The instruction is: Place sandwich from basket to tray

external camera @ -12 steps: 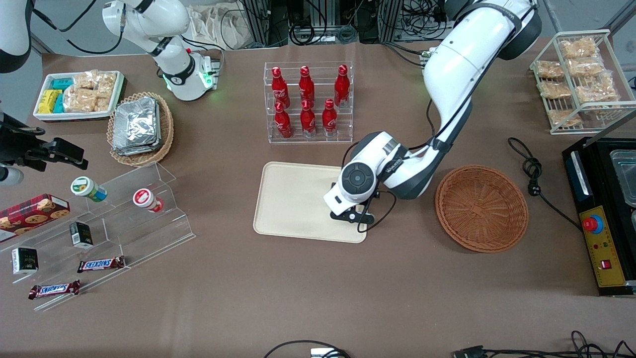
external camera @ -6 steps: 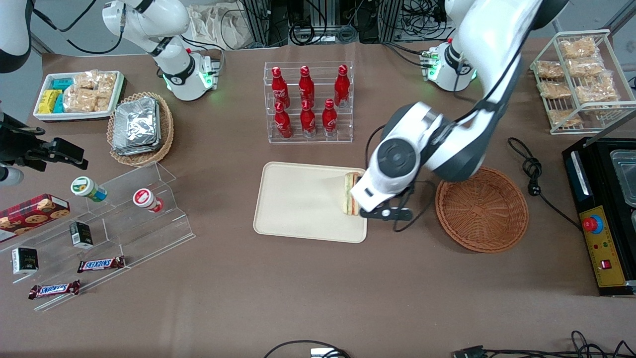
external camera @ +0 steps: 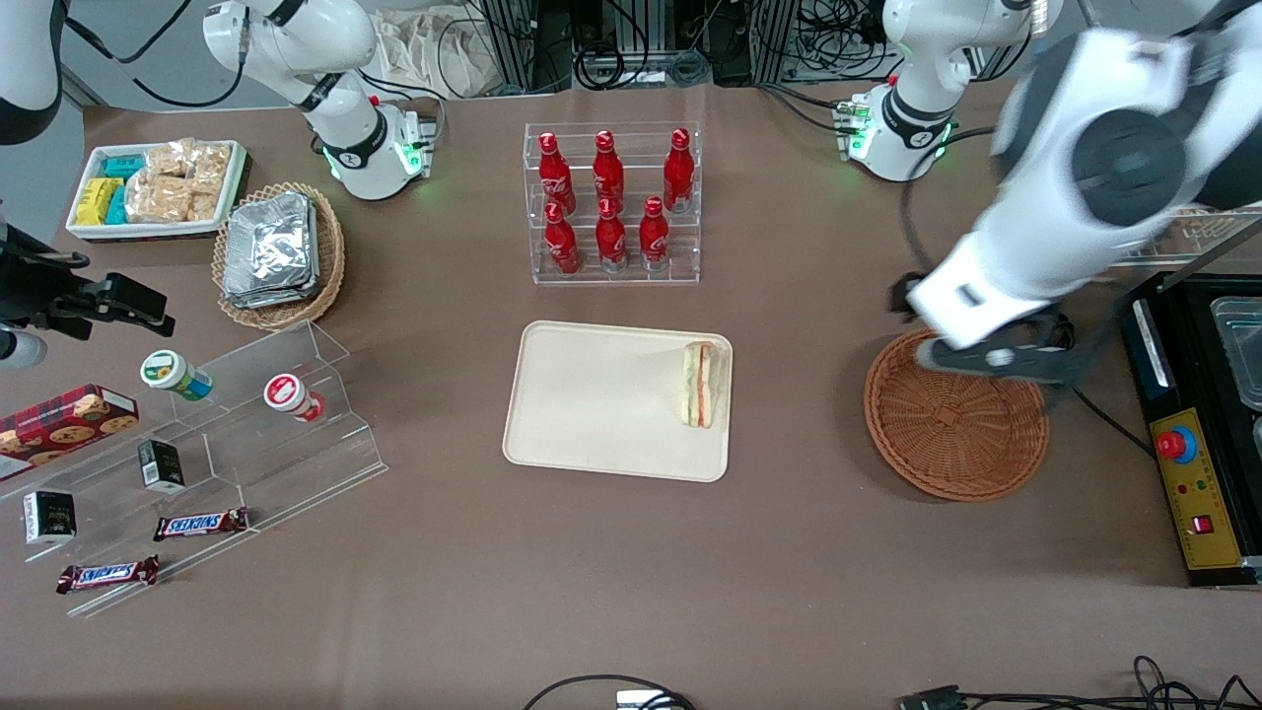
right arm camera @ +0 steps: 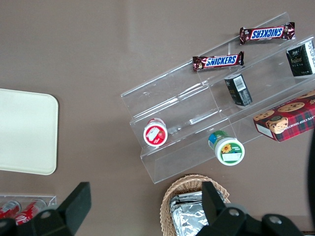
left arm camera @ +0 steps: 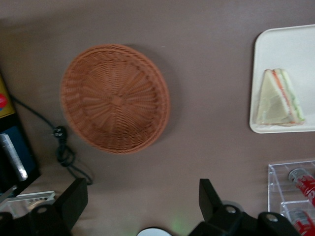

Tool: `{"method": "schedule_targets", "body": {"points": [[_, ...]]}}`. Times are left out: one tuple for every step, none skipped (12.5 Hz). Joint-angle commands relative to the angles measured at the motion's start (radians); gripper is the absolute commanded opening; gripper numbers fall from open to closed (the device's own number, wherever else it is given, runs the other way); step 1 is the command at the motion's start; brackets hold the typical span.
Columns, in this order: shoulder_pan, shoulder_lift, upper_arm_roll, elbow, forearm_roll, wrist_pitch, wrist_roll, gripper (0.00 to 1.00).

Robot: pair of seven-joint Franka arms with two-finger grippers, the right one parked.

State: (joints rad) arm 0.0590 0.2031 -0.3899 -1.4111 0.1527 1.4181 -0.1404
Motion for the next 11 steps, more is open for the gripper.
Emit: {"method": "schedule_targets", "body": {"points": [[0.09,-0.053,-0.009,-0.02,-0.019,-0.004,0.097,1.0],[0.114,-0.053,-0.009,-0.017,-0.019,-0.005,0.123,1.0],[0.13,-0.057,-0.009,-0.019,-0.021,-0.025,0.139,1.0],[0.146,-0.059,-0.009,-0.02,-0.03,-0.065,0.145,1.0],[0.154,-0.062,-0.009,-0.023,-0.056,-0.079,0.145,1.0],[0.154,-0.066,-0.009,-0.031,-0.058,-0.086,0.143,1.0],[0.153,-0.073,-0.009,-0.037,-0.058,-0.093,0.143,1.0],[0.151,-0.076,-0.01,-0.049,-0.058,-0.094,0.143,1.0],[0.151,-0.089,-0.009,-0.066,-0.058,-0.093,0.143,1.0],[0.153,-0.091,-0.009,-0.074,-0.058,-0.093,0.143,1.0],[0.153,-0.096,-0.009,-0.078,-0.058,-0.093,0.143,1.0]]}}
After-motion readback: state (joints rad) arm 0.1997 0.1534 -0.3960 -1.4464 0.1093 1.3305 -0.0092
